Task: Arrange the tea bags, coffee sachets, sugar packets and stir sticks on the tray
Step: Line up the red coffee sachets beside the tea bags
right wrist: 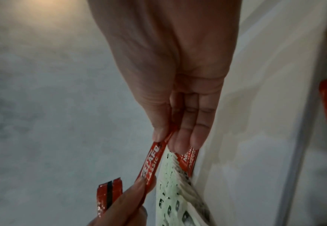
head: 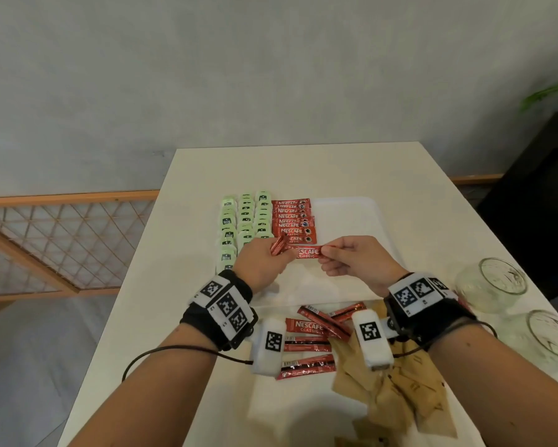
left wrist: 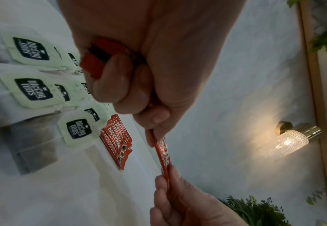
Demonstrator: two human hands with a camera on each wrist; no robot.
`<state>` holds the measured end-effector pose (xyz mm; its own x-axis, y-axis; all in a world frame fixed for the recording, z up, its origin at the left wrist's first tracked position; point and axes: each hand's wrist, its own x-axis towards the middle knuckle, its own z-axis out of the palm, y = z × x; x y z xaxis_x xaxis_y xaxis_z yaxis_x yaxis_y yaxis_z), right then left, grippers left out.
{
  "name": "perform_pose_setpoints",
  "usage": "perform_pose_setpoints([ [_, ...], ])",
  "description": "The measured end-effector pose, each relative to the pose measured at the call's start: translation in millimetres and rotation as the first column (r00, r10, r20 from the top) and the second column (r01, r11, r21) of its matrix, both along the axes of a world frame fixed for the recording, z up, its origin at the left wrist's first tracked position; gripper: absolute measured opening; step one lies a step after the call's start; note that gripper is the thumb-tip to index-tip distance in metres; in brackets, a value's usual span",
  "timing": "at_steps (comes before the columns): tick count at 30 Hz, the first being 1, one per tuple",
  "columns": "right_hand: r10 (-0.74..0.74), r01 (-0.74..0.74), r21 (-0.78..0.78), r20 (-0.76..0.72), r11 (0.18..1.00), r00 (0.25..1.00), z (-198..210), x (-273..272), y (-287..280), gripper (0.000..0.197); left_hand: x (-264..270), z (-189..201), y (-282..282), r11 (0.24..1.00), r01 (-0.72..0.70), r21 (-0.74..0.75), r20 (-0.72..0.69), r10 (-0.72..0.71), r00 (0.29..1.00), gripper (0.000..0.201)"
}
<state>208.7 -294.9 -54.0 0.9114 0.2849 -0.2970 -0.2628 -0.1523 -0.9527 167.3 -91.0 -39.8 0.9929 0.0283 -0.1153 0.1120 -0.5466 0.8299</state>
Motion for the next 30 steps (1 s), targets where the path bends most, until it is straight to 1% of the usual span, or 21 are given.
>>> perform_pose_setpoints([
  [3,0.011,-0.011,-0.085,-0.008,0.996,1.0,-5,11,-2,0.01,10,0,5,1.0,-0.002,-0.011,-0.025,0.002,1.0,0.024],
  [5,0.017,-0.011,-0.227,0.023,0.974,1.0,-12,20,-3,0.009,15,1,10,0.999,-0.042,-0.026,-0.061,0.041,0.997,0.024],
  [8,0.032,-0.003,-0.453,0.055,0.891,0.998,-26,34,-4,0.009,25,2,18,0.998,-0.059,-0.034,-0.094,0.056,0.994,0.015],
  [11,0.035,0.012,-0.573,0.071,0.819,0.997,-36,47,3,0.015,31,2,27,1.0,-0.025,-0.016,-0.098,0.023,0.995,0.017],
  [13,0.028,0.022,-0.611,0.072,0.791,0.997,-40,57,9,0.019,35,2,30,0.999,-0.015,-0.029,-0.083,0.013,0.996,0.02],
  [14,0.023,0.028,-0.628,0.073,0.778,0.997,-43,60,13,0.018,37,2,31,0.997,-0.027,-0.073,-0.09,0.02,0.996,0.021],
  [16,0.024,0.044,-0.659,0.093,0.751,0.995,-46,66,20,0.025,38,3,34,0.984,-0.05,-0.171,-0.109,0.032,0.993,0.022],
  [17,0.017,0.051,-0.665,0.096,0.745,0.995,-47,68,23,0.029,39,4,35,0.982,-0.049,-0.181,-0.114,0.028,0.993,0.022],
  [20,0.005,0.071,-0.661,0.112,0.747,0.994,-48,73,32,0.034,42,5,43,0.986,-0.03,-0.166,-0.096,0.014,0.995,0.023],
  [25,-0.002,0.071,-0.658,0.105,0.749,0.995,-55,83,38,0.036,43,3,48,0.978,-0.099,-0.183,-0.091,0.083,0.992,0.021],
  [27,-0.006,0.066,-0.654,0.093,0.754,0.996,-58,87,39,0.038,43,2,48,0.979,-0.124,-0.165,-0.079,0.112,0.991,0.022],
  [30,-0.034,0.091,-0.638,0.101,0.764,0.994,-57,86,38,0.043,42,1,46,0.985,-0.121,-0.125,-0.092,0.109,0.99,0.027],
])
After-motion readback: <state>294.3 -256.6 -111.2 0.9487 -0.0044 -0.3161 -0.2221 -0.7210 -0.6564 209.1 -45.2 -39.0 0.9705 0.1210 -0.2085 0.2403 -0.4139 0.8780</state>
